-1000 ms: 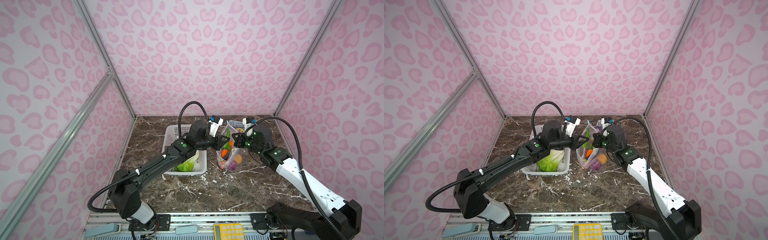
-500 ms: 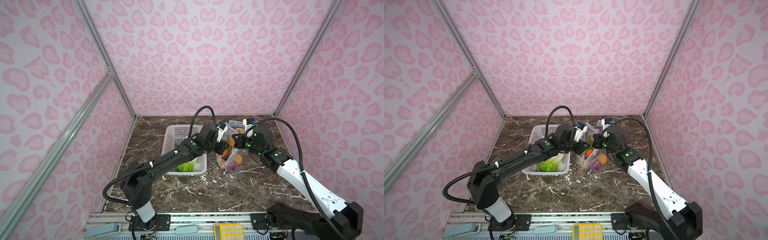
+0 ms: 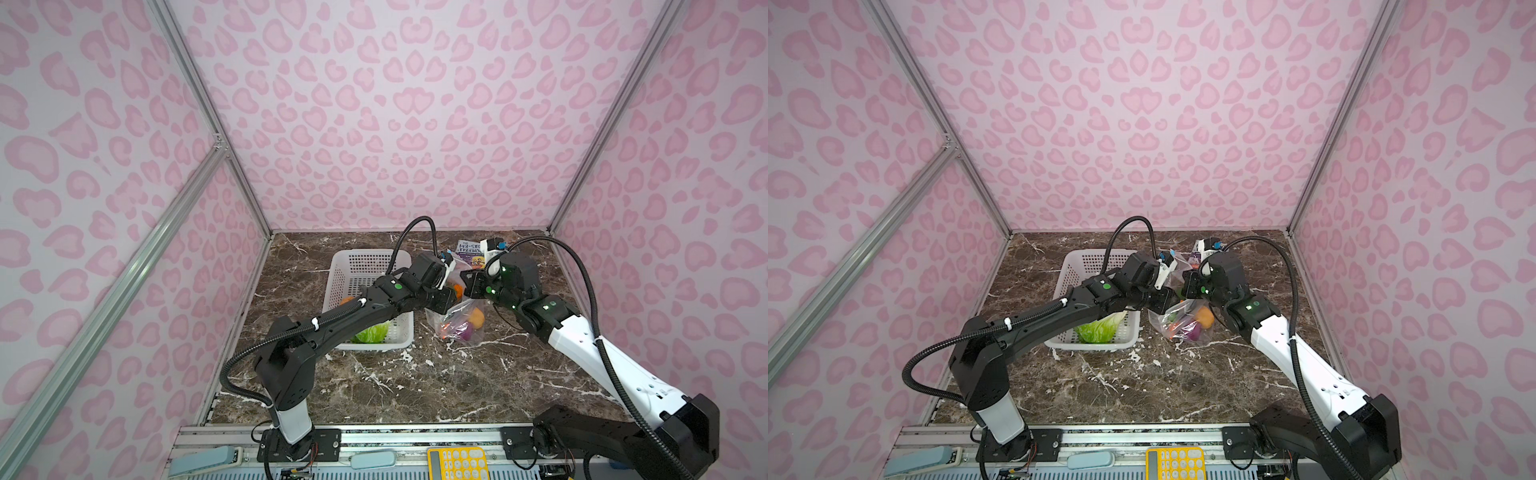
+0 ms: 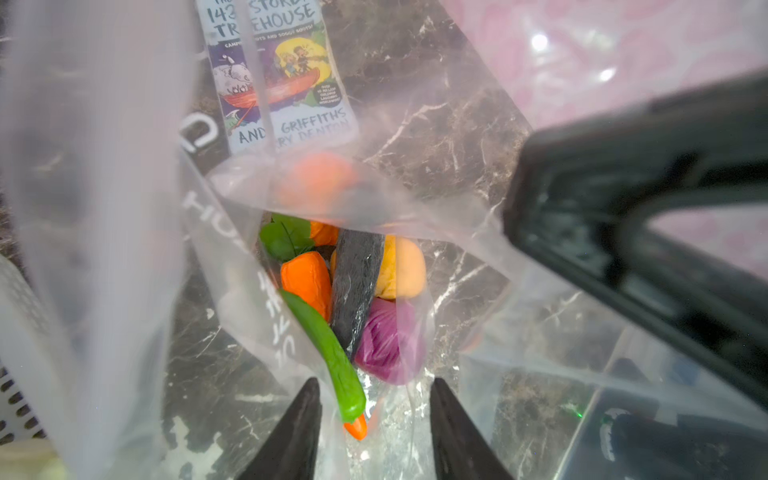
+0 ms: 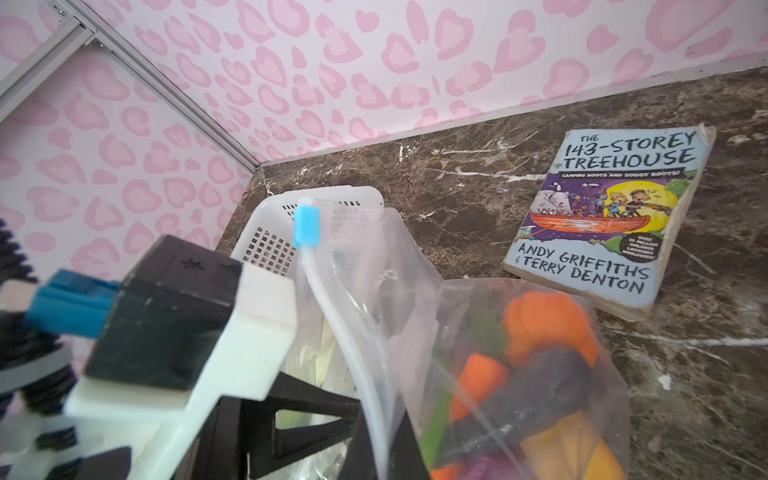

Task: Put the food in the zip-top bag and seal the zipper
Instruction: 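Lower the green pepper into the bag mouth and open the left gripper, then withdraw the left gripper from the bag back over the basket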

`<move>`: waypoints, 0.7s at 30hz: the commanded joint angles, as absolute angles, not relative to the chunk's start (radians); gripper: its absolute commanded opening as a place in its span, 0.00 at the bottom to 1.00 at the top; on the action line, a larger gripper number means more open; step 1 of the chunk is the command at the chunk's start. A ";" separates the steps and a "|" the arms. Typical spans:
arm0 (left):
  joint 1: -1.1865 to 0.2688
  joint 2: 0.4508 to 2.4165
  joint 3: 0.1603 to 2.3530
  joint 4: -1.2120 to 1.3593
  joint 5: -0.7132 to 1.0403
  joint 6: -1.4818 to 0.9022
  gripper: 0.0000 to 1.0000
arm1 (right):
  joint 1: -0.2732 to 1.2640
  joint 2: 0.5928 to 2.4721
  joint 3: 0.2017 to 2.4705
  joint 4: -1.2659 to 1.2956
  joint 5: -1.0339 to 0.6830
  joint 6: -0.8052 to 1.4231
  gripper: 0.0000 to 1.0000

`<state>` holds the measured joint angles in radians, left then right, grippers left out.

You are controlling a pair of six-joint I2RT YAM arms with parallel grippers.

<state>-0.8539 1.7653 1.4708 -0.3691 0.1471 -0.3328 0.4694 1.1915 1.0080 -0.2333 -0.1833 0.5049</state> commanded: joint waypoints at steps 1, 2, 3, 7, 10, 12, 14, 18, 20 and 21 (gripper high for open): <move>-0.855 1.759 1.489 -0.374 0.162 -0.349 0.50 | 0.472 1.194 1.014 -0.215 -0.175 0.505 0.00; -0.854 1.752 1.491 -0.373 0.164 -0.355 0.52 | 0.472 1.193 1.013 -0.215 -0.173 0.505 0.00; -0.854 1.746 1.491 -0.372 0.164 -0.360 0.53 | 0.470 1.192 1.011 -0.216 -0.172 0.503 0.00; -0.849 1.693 1.482 -0.367 0.170 -0.380 0.57 | 0.471 1.183 1.005 -0.218 -0.160 0.500 0.00; -0.835 1.640 1.455 -0.339 0.209 -0.392 0.61 | 0.469 1.181 0.999 -0.216 -0.152 0.499 0.00; -0.823 1.606 1.429 -0.309 0.241 -0.400 0.62 | 0.471 1.181 0.996 -0.214 -0.147 0.500 0.00; -0.810 1.574 1.404 -0.286 0.272 -0.408 0.63 | 0.471 1.182 0.996 -0.213 -0.140 0.502 0.00; -0.775 1.518 1.364 -0.262 0.323 -0.426 0.63 | 0.471 1.182 0.993 -0.209 -0.137 0.502 0.00; -0.749 1.484 1.351 -0.266 0.321 -0.432 0.63 | 0.469 1.184 0.993 -0.206 -0.135 0.502 0.00; -0.735 1.469 1.322 -0.269 0.316 -0.433 0.63 | 0.469 1.184 0.994 -0.203 -0.136 0.502 0.00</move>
